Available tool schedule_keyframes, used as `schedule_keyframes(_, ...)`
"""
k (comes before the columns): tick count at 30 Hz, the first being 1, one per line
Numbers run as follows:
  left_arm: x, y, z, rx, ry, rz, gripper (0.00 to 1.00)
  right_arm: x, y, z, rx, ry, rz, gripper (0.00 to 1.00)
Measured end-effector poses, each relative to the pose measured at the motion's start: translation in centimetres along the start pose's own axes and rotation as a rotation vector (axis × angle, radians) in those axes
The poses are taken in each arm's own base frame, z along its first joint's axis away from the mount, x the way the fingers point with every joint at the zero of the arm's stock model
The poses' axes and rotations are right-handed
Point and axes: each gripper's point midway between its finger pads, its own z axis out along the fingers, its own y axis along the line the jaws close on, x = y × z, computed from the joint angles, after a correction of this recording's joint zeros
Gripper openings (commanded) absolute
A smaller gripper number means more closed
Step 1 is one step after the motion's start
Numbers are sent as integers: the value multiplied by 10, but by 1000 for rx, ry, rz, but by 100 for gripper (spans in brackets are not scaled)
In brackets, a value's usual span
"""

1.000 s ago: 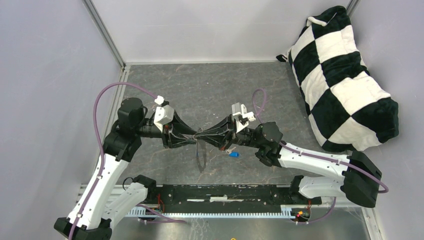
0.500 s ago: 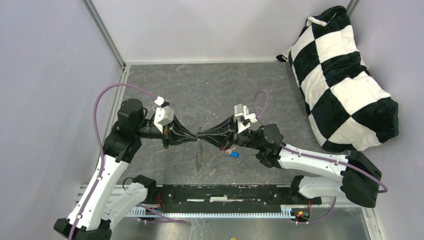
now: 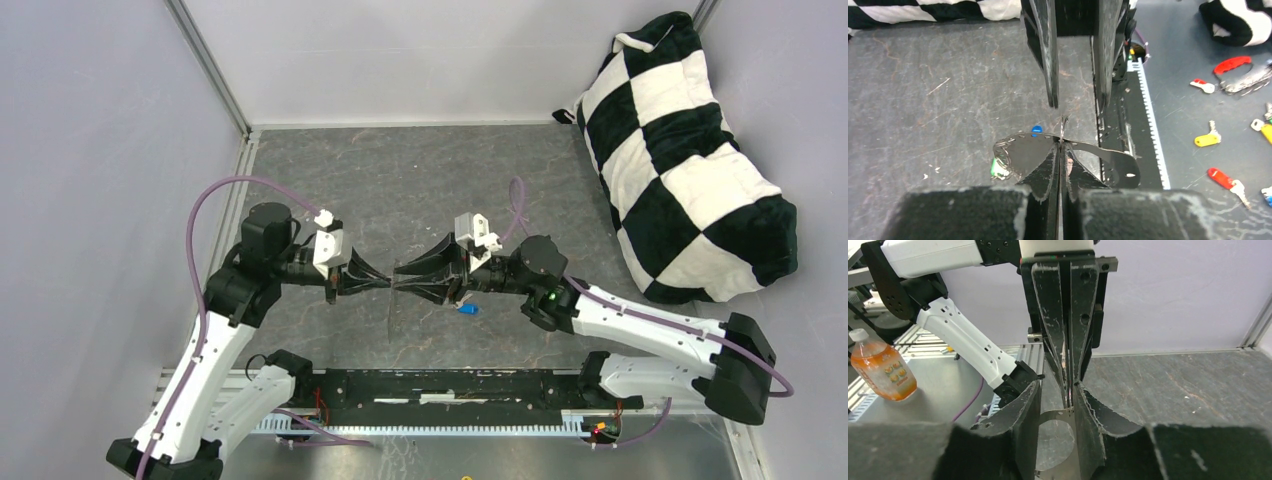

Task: Put the keys on the keyring

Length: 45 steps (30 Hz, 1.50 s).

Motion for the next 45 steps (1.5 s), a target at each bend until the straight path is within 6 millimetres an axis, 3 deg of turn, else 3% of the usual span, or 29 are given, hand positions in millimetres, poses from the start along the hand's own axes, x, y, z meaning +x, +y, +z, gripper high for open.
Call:
schedule_keyframes(8,0,-2,-9,-32,22,257,2,-14,4,-11,1,66,-112,39)
schedule_keyframes(17,-11,-4,-13,-45,4,451,2,-6,7,-16,-23,105,-144,39)
schedule_keyframes(24,-17,-1,-11,-58,-24,324,2,-2,7,-10,-48,100,-142,40)
schedule_keyframes(31,-15,-1,-6,-61,-52,168,2,-10,6,-5,-45,58,-152,41)
schedule_keyframes(39,-19,-1,-4,-44,-72,119,2,-8,3,1,-46,43,-134,40)
schedule_keyframes(45,-20,-4,-4,-33,-76,115,2,-5,1,4,-45,45,-126,29)
